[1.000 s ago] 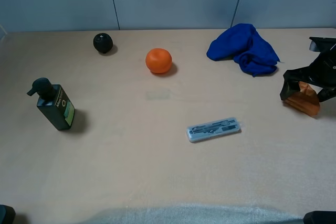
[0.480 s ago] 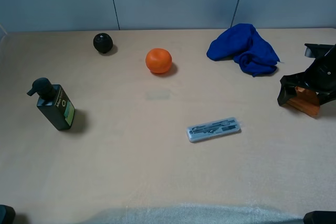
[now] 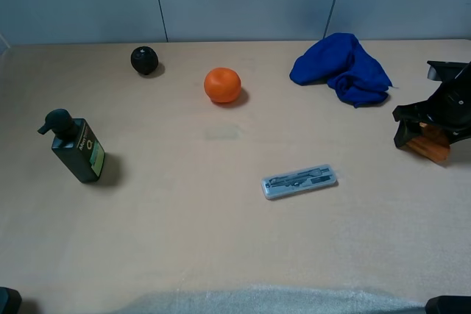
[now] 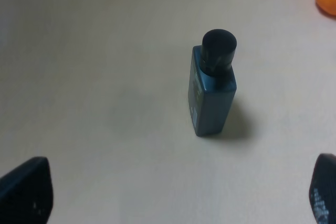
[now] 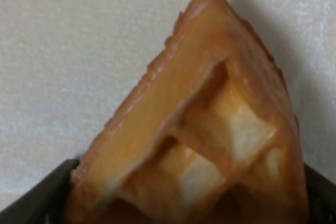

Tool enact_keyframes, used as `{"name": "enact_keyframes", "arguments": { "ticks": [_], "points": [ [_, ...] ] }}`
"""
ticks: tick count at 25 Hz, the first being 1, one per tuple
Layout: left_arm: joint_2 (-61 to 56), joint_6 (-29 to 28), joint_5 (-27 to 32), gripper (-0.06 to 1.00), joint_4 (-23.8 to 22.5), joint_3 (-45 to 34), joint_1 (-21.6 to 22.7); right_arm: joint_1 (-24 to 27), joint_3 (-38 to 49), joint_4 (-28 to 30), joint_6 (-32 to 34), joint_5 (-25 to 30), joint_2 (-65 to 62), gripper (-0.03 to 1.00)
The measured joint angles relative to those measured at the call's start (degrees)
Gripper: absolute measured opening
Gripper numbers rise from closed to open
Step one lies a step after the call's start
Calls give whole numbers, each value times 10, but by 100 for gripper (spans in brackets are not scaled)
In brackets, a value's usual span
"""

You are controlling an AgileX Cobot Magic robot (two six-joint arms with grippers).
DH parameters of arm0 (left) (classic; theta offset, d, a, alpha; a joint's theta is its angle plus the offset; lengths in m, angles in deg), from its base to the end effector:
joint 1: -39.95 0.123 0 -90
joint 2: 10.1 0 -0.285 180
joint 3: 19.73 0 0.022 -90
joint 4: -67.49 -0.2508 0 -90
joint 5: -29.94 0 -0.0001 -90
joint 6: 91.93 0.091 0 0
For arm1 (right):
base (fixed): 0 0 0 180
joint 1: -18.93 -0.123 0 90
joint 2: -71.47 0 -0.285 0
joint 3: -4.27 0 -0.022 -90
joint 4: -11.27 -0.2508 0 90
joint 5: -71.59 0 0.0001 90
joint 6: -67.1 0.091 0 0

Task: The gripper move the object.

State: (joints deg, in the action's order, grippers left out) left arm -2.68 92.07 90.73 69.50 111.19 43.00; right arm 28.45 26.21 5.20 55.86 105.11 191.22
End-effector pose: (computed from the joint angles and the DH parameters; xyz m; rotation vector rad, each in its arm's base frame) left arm -0.0047 -0.0030 0.2748 0.0185 2.0467 0.0347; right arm 0.3183 -0.0480 0.0968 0.0851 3.0463 0.0703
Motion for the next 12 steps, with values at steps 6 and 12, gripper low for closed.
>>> {"name": "enact_keyframes", "arguments": {
  "ticks": [6,12],
  "points": [
    [0,0,0,99,0,0,0,0,0,0,4,0,0,54],
    [0,0,0,99,0,0,0,0,0,1,10,1,0,54]
  ]
}}
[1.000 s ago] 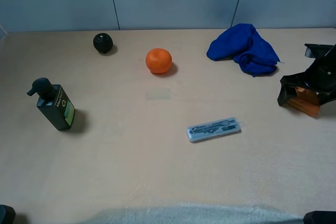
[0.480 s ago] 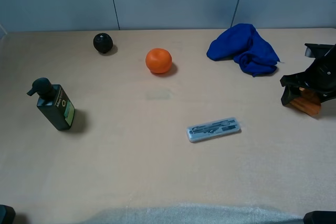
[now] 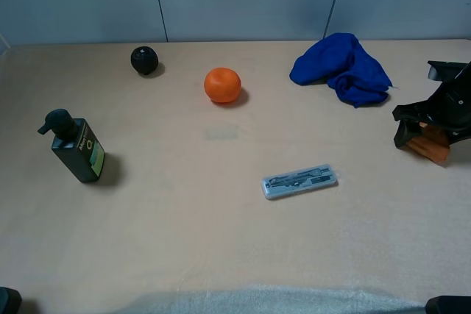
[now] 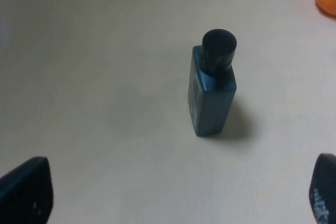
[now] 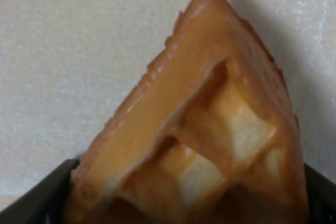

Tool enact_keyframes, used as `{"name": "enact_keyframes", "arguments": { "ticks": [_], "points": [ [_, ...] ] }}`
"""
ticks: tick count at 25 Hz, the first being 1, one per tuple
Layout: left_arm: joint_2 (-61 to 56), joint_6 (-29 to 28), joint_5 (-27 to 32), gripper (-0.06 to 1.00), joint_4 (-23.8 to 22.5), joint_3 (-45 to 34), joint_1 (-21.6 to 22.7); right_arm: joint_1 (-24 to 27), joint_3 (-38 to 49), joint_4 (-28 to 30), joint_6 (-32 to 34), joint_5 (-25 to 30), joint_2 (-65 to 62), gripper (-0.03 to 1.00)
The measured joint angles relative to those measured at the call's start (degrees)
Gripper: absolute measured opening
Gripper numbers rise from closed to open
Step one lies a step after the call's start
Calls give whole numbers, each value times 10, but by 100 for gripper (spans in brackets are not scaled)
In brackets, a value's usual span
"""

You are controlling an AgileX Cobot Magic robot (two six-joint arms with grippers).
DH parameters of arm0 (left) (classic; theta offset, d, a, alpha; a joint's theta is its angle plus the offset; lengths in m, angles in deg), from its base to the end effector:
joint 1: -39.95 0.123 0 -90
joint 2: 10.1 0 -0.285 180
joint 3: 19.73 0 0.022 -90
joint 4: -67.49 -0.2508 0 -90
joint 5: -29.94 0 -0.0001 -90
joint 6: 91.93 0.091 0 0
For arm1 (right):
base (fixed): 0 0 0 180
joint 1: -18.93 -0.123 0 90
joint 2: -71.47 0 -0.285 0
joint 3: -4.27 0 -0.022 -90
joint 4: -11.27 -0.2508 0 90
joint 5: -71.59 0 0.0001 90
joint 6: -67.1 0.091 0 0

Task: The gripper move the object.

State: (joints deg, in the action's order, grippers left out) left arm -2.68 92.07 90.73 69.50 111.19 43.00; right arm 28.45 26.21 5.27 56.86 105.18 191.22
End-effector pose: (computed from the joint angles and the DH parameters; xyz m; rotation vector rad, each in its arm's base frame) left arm -0.0047 -0.0030 0.2748 0.0185 2.0467 0.0347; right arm 0.3182 -0.0480 0.0968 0.1102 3.0472 0.0709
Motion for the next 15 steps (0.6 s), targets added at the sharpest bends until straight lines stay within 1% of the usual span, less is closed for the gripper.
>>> {"name": "enact_keyframes", "arguments": {
  "ticks": [6,12,15],
  "points": [
    [0,0,0,99,0,0,0,0,-4,6,10,21,-4,54],
    [0,0,0,99,0,0,0,0,-44,8,13,87,-29,54],
    [0,0,0,99,0,0,0,0,-49,8,21,103,-40,54]
  ]
}}
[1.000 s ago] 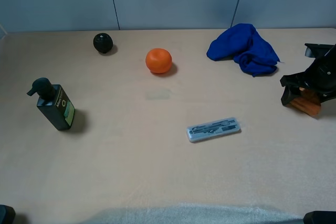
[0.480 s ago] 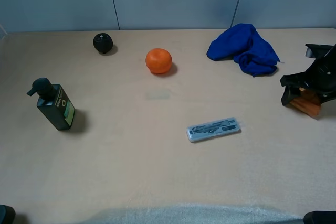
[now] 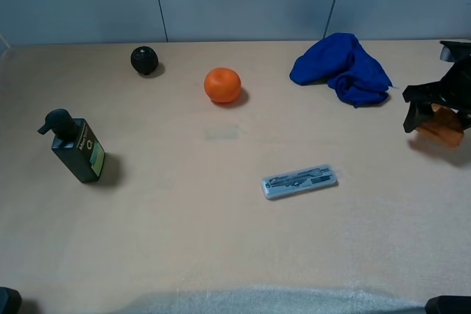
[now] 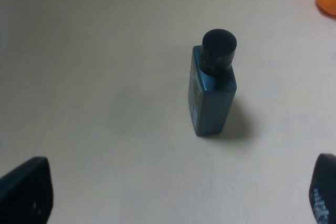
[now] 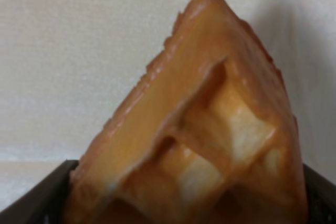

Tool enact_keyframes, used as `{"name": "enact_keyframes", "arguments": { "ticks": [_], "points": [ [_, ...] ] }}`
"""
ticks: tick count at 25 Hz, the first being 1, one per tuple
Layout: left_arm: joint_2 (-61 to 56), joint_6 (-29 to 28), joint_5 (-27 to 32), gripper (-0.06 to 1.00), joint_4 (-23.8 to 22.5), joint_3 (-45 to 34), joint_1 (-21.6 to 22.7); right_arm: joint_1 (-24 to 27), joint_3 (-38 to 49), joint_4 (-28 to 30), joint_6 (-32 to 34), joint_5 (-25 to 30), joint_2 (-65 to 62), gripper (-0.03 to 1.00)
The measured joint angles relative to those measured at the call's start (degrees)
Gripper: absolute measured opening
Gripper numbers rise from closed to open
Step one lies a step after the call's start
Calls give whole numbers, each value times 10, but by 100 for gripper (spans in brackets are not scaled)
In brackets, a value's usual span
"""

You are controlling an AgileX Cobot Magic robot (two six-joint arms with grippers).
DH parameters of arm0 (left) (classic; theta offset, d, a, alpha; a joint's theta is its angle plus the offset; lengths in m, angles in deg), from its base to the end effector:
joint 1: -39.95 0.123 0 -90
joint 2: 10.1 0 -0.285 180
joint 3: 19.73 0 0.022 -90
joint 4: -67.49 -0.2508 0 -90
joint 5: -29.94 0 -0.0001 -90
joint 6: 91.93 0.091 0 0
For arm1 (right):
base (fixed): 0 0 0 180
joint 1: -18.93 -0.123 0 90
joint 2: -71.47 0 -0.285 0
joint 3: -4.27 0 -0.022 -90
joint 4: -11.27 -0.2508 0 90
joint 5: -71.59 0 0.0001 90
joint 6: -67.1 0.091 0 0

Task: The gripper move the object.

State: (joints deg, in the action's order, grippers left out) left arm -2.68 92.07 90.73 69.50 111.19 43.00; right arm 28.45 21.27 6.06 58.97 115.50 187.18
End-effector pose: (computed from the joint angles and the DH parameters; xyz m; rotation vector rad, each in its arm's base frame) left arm -0.0047 -0.0030 0.2748 0.0185 2.0467 0.0347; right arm 0.3247 -0.0486 0.1352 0.1350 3.0693 0.0848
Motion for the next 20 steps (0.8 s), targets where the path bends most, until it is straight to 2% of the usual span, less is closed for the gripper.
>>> {"name": "enact_keyframes", "arguments": {
  "ticks": [11,20],
  "points": [
    [0,0,0,99,0,0,0,-4,0,1,23,64,-61,54],
    [0,0,0,99,0,0,0,-88,0,42,68,81,-80,54]
  ]
}}
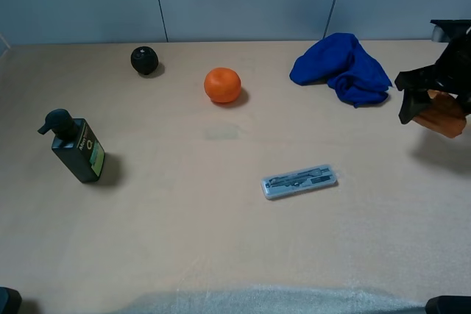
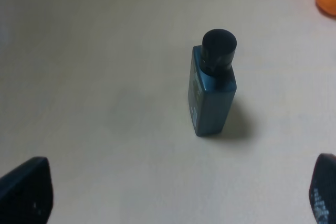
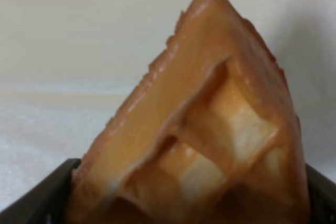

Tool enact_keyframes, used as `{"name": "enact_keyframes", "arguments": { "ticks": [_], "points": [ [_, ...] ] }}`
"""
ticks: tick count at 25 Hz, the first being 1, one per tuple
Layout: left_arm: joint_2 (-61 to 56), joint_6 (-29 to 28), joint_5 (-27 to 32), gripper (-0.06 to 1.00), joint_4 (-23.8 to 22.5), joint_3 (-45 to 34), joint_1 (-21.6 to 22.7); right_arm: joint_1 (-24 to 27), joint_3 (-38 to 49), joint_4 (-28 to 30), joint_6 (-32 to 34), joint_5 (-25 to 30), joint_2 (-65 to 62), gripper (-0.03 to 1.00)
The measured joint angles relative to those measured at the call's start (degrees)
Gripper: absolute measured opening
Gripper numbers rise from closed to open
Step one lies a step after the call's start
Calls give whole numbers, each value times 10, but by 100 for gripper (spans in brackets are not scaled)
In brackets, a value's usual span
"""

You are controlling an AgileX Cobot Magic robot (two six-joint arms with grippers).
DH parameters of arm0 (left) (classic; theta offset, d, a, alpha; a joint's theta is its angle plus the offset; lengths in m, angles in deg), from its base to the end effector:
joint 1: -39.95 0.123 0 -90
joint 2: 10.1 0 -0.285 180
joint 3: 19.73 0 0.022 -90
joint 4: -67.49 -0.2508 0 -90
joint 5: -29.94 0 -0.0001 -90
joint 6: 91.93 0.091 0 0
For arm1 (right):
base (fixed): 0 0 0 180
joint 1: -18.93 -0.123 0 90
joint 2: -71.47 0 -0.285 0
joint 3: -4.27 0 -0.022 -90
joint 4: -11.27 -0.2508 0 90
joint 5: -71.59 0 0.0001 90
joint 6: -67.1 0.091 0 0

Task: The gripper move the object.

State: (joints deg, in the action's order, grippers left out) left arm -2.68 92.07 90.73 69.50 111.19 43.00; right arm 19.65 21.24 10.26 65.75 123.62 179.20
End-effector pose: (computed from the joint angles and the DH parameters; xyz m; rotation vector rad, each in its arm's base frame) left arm -0.0047 -0.0030 0.2748 0.0185 2.0467 0.0347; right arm 0.3106 -0.0026 0.1789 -0.0008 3.0842 0.0203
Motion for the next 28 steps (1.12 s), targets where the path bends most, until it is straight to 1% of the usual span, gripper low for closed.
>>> {"name": "enact_keyframes", "arguments": {
  "ticks": [12,24,28],
  "points": [
    [0,0,0,99,0,0,0,-114,-1,1,26,10,-1,54],
    [0,0,0,99,0,0,0,-211,-50,-2,50,27,-1,54],
    [0,0,0,99,0,0,0,-240,-54,-4,54,27,-1,54]
  ]
}}
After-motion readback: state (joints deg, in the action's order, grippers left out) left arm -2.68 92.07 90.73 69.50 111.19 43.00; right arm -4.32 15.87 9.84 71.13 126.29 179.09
